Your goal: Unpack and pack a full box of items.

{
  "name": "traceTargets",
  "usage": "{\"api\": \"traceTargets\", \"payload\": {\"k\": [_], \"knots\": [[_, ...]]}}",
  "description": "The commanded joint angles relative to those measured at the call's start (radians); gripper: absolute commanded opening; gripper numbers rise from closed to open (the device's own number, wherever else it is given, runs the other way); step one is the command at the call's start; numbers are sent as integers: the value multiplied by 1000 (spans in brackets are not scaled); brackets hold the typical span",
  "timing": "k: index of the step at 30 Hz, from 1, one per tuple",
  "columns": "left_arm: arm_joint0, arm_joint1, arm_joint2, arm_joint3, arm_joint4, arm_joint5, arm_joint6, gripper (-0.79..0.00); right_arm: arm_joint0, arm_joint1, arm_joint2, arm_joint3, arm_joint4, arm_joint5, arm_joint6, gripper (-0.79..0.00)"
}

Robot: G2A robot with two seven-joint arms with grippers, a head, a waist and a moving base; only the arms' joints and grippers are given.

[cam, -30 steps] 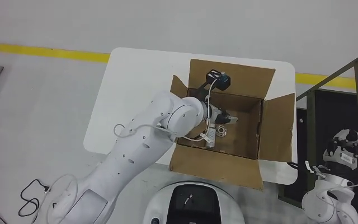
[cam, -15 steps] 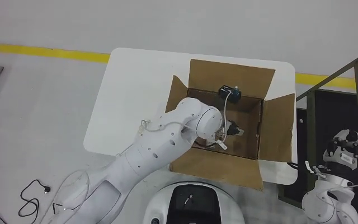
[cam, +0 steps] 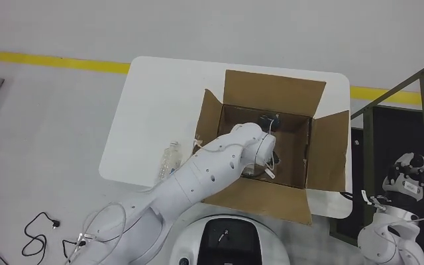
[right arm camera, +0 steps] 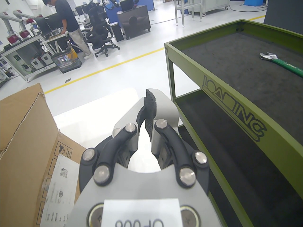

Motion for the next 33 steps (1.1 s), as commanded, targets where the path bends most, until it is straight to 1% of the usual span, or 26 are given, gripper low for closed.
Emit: {"api": "traceTargets", "payload": {"k": [1, 11, 14, 20, 23, 25, 27, 29, 31, 33], "knots": [[0, 1, -1, -1, -1, 0, -1, 0, 0, 0, 0, 0, 0, 0, 0, -785], [0, 1, -1, -1, -1, 0, -1, 0, 0, 0, 0, 0, 0, 0, 0, -785], [21, 3, -8, 0, 6, -13, 28, 0, 0, 0, 0, 0, 0, 0, 0, -785], [39, 1, -8, -13, 56, 50, -10, 0, 0, 0, 0, 0, 0, 0, 0, -785], [41, -2, 10, -12, 103, 72, -38, 0, 0, 0, 0, 0, 0, 0, 0, -785], [49, -3, -2, -16, 94, 84, -47, 0, 0, 0, 0, 0, 0, 0, 0, -785], [56, -3, -7, -10, 103, 93, -53, -299, 0, 0, 0, 0, 0, 0, 0, -785], [61, -5, -8, 1, 120, 110, -61, -305, 0, 0, 0, 0, 0, 0, 0, -785], [64, -7, -10, 6, 127, 121, -66, -397, 0, 0, 0, 0, 0, 0, 0, -785], [67, -8, -18, 10, 130, 129, -63, -406, 0, 0, 0, 0, 0, 0, 0, -785]]}}
